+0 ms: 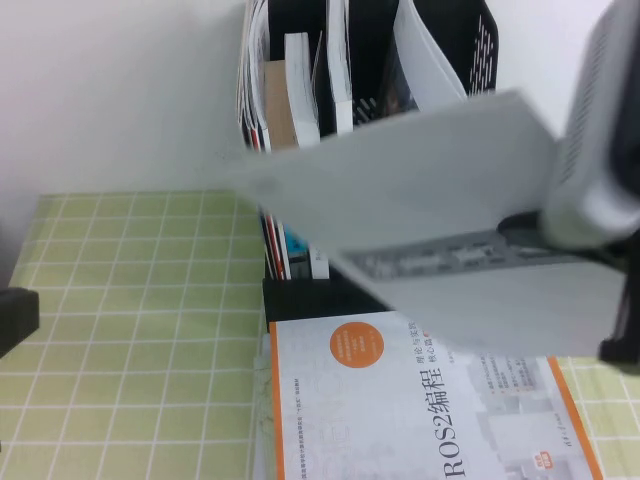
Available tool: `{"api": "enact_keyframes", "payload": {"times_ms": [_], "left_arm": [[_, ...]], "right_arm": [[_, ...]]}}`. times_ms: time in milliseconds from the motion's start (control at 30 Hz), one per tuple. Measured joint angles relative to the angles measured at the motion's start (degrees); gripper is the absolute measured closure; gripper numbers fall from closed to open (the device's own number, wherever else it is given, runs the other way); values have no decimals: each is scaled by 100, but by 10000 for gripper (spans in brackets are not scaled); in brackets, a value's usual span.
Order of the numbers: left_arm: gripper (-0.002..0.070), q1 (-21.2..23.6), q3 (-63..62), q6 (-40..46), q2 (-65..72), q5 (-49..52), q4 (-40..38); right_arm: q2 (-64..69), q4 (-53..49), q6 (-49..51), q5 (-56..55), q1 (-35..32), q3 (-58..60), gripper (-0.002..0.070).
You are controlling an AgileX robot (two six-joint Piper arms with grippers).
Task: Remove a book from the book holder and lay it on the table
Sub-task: Place the picked book on the book
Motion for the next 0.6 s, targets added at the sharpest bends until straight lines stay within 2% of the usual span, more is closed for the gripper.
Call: {"api": "enact_keyframes", "payload": {"times_ms": [200,333,433,600], "left_arm": [[678,0,11,-56,-28,-23,113],[677,0,14,-94,-28,-153,164],[678,0,14,-104,-28,-207,188],[678,0,14,-104,-28,-234,262]], "right_arm": [[784,-2543,1492,788,1643,0,664],[1583,-3693,2237,1447,2422,0,664],[2128,-4063,2522,1444,2948,0,664],[2797,-3834,2626,1317,3533,0,664]]}}
